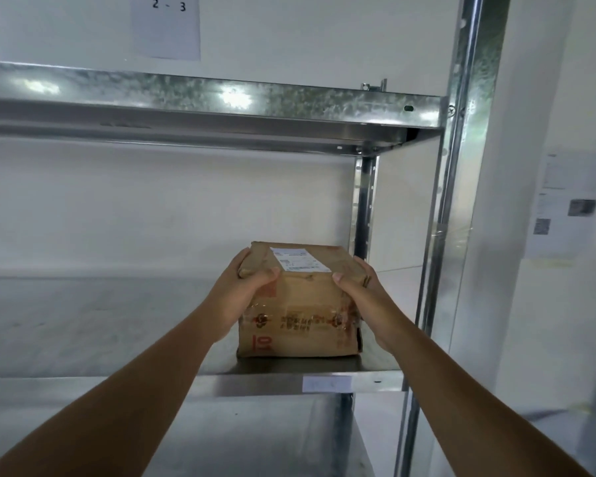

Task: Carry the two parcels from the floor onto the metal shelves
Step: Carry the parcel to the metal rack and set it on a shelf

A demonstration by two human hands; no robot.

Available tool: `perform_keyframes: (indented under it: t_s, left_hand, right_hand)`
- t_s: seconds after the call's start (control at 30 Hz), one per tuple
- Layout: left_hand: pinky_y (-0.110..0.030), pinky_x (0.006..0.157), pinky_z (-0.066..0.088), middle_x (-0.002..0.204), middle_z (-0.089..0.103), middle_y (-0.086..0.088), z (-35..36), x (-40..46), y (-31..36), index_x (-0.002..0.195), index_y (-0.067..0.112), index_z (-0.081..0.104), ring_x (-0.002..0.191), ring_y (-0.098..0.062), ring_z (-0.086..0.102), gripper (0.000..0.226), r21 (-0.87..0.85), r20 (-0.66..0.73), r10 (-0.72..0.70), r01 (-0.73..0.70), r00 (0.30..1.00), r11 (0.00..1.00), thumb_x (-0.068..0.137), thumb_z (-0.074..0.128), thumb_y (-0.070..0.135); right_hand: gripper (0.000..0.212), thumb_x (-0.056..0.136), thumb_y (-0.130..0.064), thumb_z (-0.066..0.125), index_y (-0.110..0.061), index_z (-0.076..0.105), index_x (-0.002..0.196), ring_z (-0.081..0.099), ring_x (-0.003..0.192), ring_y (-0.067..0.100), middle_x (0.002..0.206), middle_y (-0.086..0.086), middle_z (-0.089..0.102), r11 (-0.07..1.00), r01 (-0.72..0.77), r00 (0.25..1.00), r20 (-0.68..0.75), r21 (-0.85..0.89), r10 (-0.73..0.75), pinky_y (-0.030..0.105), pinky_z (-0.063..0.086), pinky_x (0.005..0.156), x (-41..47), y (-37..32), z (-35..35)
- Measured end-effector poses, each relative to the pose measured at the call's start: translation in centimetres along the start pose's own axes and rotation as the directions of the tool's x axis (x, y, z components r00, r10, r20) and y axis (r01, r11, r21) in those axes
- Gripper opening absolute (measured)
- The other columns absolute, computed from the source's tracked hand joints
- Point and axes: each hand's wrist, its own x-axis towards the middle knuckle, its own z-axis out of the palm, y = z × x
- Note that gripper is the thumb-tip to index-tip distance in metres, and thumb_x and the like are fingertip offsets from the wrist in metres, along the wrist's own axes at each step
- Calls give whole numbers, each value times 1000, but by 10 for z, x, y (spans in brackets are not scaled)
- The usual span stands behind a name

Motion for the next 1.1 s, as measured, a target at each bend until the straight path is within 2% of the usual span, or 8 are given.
perform_keyframes:
  t_s: [0.2, 0.33, 0.47, 0.67, 0.83, 0.97, 1.03, 1.1]
  left_hand:
    - [-24, 74, 56, 109, 67, 15, 4, 14, -7, 161, 27, 33, 96, -7, 71, 74, -31, -64, -32, 30, 997, 999, 98, 71, 19]
    - [-27, 79, 62, 127, 73, 7, -1, 16, -8, 163, 28, 32, 97, -6, 78, 79, -20, -52, -29, 28, 998, 999, 96, 74, 27]
    - [-14, 60, 58, 109, 67, 20, 1, 11, -7, 165, 29, 23, 72, 11, 76, 81, -17, -22, -8, 8, 1000, 1000, 99, 70, 29]
    - [-13, 62, 59, 111, 70, 18, 1, 2, -5, 160, 29, 32, 76, 12, 76, 70, 22, -30, 15, -15, 999, 1000, 100, 67, 26]
    - [-17, 70, 60, 125, 68, 18, -6, -12, -1, 160, 34, 33, 98, 4, 72, 72, 75, -13, 39, -38, 999, 996, 98, 68, 36]
    - [-44, 109, 51, 166, 39, 13, -24, -24, 8, 161, 45, 27, 142, -20, 54, 109, 204, -23, 106, -99, 994, 974, 68, 75, 75]
    - [-44, 116, 43, 170, 29, 18, -31, -32, 15, 160, 49, 26, 151, -16, 41, 99, 282, -39, 169, -152, 985, 947, 74, 69, 68]
    - [-40, 114, 42, 171, 26, 21, -38, -40, 23, 160, 51, 24, 151, -10, 37, 94, 333, -60, 250, -217, 966, 918, 78, 67, 63]
  right_hand:
    - [49, 99, -27, 65, -42, 38, 136, 66, 92, 2, 106, -16, 63, 1000, -23, 1000, 19, 4, 23, 12, 55, 57, 13, 8, -4]
    - [61, 98, -28, 67, -37, 34, 149, 66, 96, 1, 110, -17, 63, 1000, -3, 999, 41, 13, 2, 12, 55, 61, 14, 11, -7]
    - [65, 98, -27, 67, -35, 32, 152, 63, 94, 0, 109, -17, 61, 1000, 13, 998, 57, 26, -15, 8, 54, 54, 13, 8, -8]
    - [66, 97, -29, 67, -36, 32, 153, 64, 98, 2, 111, -16, 63, 999, 19, 997, 79, 40, -22, 9, 54, 55, 11, 6, -8]
    - [74, 97, -31, 67, -35, 25, 158, 62, 95, -1, 109, -19, 59, 999, 40, 995, 86, 25, -42, 11, 52, 58, 9, -1, -8]
    - [79, 96, -37, 67, -37, 20, 160, 54, 97, -7, 142, -9, 49, 987, 115, 988, 115, -109, -103, 11, 47, 65, -5, -17, -9]
    - [80, 95, -38, 68, -39, 21, 160, 50, 120, 0, 159, -8, 37, 962, 198, 978, 103, -186, -181, 11, 44, 77, -14, -26, -9]
    - [79, 94, -39, 68, -45, 23, 157, 33, 144, 7, 168, -12, 26, 923, 296, 955, 82, -246, -285, 19, 40, 98, -23, -36, -7]
